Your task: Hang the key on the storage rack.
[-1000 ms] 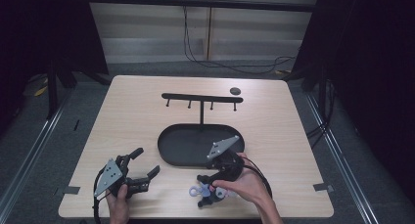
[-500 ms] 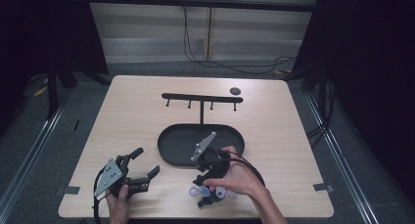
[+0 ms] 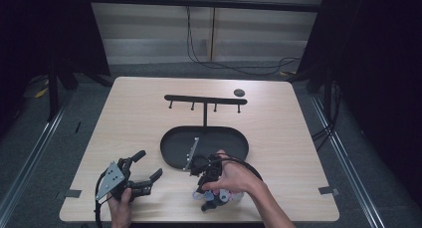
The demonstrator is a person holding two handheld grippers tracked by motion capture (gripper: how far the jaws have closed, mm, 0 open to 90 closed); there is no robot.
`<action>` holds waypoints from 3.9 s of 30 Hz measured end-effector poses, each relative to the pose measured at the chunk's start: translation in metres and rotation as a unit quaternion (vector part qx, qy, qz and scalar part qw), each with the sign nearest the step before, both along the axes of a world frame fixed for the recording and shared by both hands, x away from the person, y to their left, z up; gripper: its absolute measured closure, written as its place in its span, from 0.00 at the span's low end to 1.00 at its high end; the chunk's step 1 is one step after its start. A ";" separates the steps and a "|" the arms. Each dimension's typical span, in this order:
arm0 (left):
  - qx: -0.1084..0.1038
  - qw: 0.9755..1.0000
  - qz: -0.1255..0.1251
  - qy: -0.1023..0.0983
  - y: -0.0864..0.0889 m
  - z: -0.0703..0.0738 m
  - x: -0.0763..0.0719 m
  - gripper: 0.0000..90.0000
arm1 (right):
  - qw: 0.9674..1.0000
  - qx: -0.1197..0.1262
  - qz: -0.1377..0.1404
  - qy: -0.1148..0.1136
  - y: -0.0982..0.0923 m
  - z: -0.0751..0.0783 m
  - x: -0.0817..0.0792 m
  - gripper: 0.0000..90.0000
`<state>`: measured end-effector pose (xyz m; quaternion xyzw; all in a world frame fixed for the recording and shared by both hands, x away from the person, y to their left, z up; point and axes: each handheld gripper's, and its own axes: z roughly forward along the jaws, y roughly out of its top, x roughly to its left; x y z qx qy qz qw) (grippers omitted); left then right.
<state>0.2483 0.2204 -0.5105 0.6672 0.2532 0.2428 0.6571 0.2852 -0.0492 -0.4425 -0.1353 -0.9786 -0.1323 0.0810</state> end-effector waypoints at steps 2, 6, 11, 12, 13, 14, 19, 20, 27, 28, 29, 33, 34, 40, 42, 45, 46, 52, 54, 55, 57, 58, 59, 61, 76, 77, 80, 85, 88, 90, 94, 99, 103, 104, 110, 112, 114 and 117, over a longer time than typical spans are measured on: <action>-0.002 1.000 0.000 0.001 0.000 0.000 0.000 0.17 | 1.000 -0.019 0.011 0.007 0.005 -0.004 0.002 0.80; -0.002 1.000 0.000 0.001 0.000 0.000 0.000 0.17 | 0.999 -0.033 0.017 0.017 0.008 -0.006 0.005 0.78; 0.004 1.000 -0.006 -0.006 0.000 0.000 0.001 0.17 | 0.998 -0.053 0.035 0.024 0.016 -0.013 0.004 0.76; 0.005 1.000 -0.007 -0.007 0.000 0.000 0.001 0.17 | 0.997 -0.056 0.036 0.026 0.017 -0.014 0.004 0.76; 0.006 1.000 -0.008 -0.008 0.001 0.000 0.001 0.17 | 0.997 -0.059 0.037 0.027 0.018 -0.015 0.004 0.76; 0.005 1.000 -0.006 -0.007 0.000 0.000 0.000 0.17 | 0.997 -0.061 0.040 0.028 0.019 -0.016 0.004 0.75; 0.005 1.000 -0.008 -0.008 0.000 0.000 0.001 0.17 | 0.996 -0.071 0.046 0.032 0.022 -0.023 0.004 0.75; 0.006 1.000 -0.008 -0.008 0.001 0.000 0.001 0.17 | 0.996 -0.075 0.043 0.036 0.023 -0.023 0.004 0.76; 0.006 1.000 -0.008 -0.008 0.001 0.000 0.001 0.17 | 0.995 -0.078 0.058 0.039 0.023 -0.024 0.002 0.86; 0.006 1.000 -0.009 -0.008 0.001 0.000 0.001 0.17 | 0.994 -0.079 0.058 0.038 0.023 -0.024 0.002 0.90; 0.006 1.000 -0.009 -0.008 0.001 0.000 0.001 0.17 | 0.994 -0.083 0.057 0.033 0.024 -0.024 0.001 0.92; 0.006 1.000 -0.009 -0.008 0.001 0.000 0.001 0.17 | 0.993 -0.091 0.063 0.036 0.025 -0.025 0.000 0.96; 0.006 1.000 -0.009 -0.008 0.001 0.000 0.001 0.17 | 0.993 -0.091 0.063 0.036 0.025 -0.025 0.000 0.96; 0.004 1.000 -0.006 -0.007 0.001 0.000 0.000 0.17 | 0.992 -0.093 0.074 0.035 0.027 -0.025 0.002 0.97; 0.005 1.000 -0.007 -0.008 0.001 0.000 0.000 0.17 | 0.992 -0.094 0.078 0.036 0.027 -0.025 0.002 0.97; 0.002 1.000 -0.007 -0.006 0.000 0.000 0.000 0.17 | 0.992 -0.090 0.076 0.036 0.027 -0.023 0.001 0.97; 0.001 1.000 -0.006 -0.005 0.000 0.000 0.000 0.17 | 0.993 -0.090 0.072 0.032 0.026 -0.020 0.002 0.97; 0.001 1.000 -0.006 -0.004 0.000 0.000 0.001 0.17 | 0.994 -0.084 0.065 0.037 0.022 -0.009 0.004 0.97; 0.002 1.000 -0.006 -0.004 0.000 0.000 0.001 0.17 | 0.994 -0.080 0.063 0.032 0.020 -0.004 0.004 0.97; 0.000 1.000 -0.005 -0.003 0.000 0.000 0.000 0.17 | 0.994 -0.082 0.061 0.032 0.019 -0.001 0.005 0.97; -0.001 1.000 -0.005 -0.002 0.000 0.000 0.000 0.17 | 0.995 -0.075 0.059 0.024 0.015 0.006 0.006 0.97; -0.001 1.000 -0.005 -0.002 0.000 0.000 0.000 0.17 | 0.995 -0.075 0.059 0.024 0.015 0.006 0.006 0.97; -0.002 1.000 -0.005 -0.002 0.000 0.000 0.000 0.17 | 0.995 -0.077 0.058 0.022 0.015 0.010 0.006 0.97; -0.001 1.000 -0.005 -0.002 0.000 0.000 0.000 0.17 | 0.995 -0.075 0.058 0.021 0.014 0.011 0.007 0.97; -0.001 1.000 -0.005 -0.002 0.000 0.000 0.000 0.17 | 0.995 -0.081 0.051 0.016 0.001 0.040 0.012 0.97; -0.001 1.000 -0.005 -0.002 0.000 0.000 0.000 0.17 | 0.995 -0.081 0.048 0.015 0.000 0.042 0.012 0.97; -0.001 1.000 -0.005 -0.002 0.000 0.000 0.000 0.17 | 0.996 -0.076 0.042 0.009 -0.004 0.049 0.013 0.97; -0.001 1.000 -0.005 -0.002 0.000 0.000 0.000 0.17 | 0.997 -0.074 0.031 -0.002 -0.009 0.066 0.015 0.97; -0.001 1.000 -0.005 -0.002 0.000 0.000 0.000 0.17 | 0.997 -0.065 0.029 -0.009 -0.012 0.077 0.017 0.97; -0.001 1.000 -0.005 -0.002 0.000 0.000 0.000 0.17 | 0.998 -0.060 0.024 -0.013 -0.014 0.084 0.018 0.97; -0.002 1.000 -0.004 0.000 0.000 0.000 0.000 0.17 | 0.998 -0.056 0.023 -0.017 -0.016 0.091 0.019 0.97; -0.003 1.000 -0.004 0.000 0.000 0.000 0.000 0.17 | 0.999 -0.041 0.022 -0.024 -0.021 0.103 0.022 0.97; -0.002 1.000 -0.004 0.000 0.000 0.000 0.000 0.17 | 0.999 -0.035 0.020 -0.026 -0.023 0.110 0.024 0.97; -0.002 1.000 -0.004 0.000 0.000 0.000 0.000 0.17 | 0.999 -0.035 0.017 -0.029 -0.023 0.112 0.025 0.97; -0.002 1.000 -0.004 0.000 0.000 0.000 0.000 0.17 | 0.999 -0.029 0.014 -0.035 -0.026 0.121 0.030 0.97; -0.002 1.000 -0.004 0.000 0.000 0.000 0.000 0.17 | 0.999 -0.027 0.015 -0.040 -0.026 0.124 0.031 0.97; -0.002 1.000 -0.004 0.000 0.000 0.000 0.000 0.17 | 0.999 -0.024 0.013 -0.039 -0.026 0.126 0.032 0.97; -0.002 1.000 -0.004 0.000 0.000 0.000 0.000 0.17 | 0.999 -0.025 0.011 -0.040 -0.027 0.130 0.036 0.97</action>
